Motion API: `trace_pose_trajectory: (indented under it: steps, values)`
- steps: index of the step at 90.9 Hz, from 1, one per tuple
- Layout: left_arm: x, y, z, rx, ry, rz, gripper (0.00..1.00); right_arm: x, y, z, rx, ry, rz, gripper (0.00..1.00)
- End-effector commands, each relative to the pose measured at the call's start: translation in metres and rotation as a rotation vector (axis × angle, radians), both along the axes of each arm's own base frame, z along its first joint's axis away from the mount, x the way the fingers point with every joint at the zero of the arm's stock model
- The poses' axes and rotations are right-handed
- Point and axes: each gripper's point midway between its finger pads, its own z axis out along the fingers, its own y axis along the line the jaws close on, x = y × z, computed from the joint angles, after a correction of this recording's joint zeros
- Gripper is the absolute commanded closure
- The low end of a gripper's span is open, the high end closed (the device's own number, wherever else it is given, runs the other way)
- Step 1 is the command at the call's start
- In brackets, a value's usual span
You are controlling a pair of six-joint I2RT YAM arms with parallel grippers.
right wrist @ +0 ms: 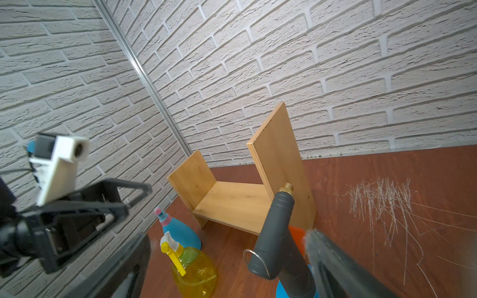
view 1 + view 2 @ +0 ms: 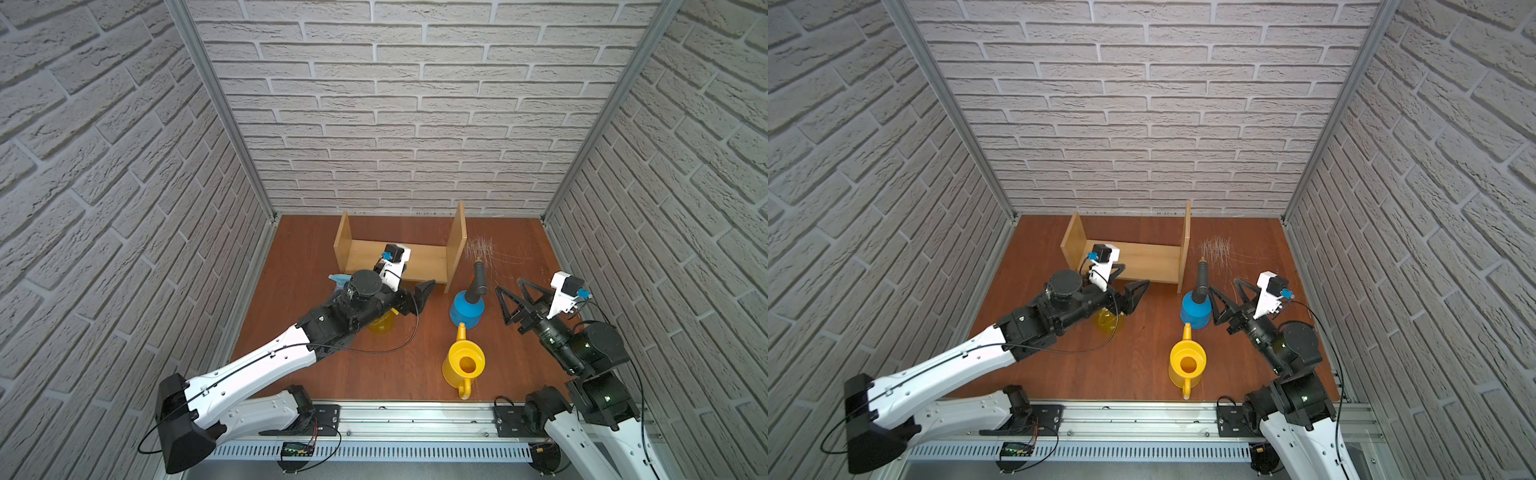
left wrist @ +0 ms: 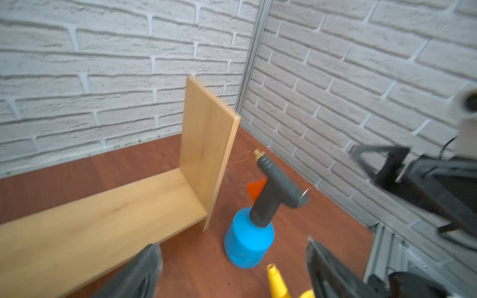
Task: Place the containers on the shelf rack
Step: 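Pick up a container from the center of the board.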
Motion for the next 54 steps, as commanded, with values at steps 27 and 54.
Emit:
trace_pose_trajectory:
  steps: [27, 54]
  values:
    - [-0.005, 0.040, 0.039, -0.146, -0.078, 0.087, 0.04, -0.034, 0.062, 0.031, 0.038, -0.162, 0.443, 0.01]
    - [0.030, 0.074, 0.006, -0.214, 0.087, 0.216, 0.04, -0.040, 0.084, 0.023, -0.026, -0.136, 0.548, 0.01]
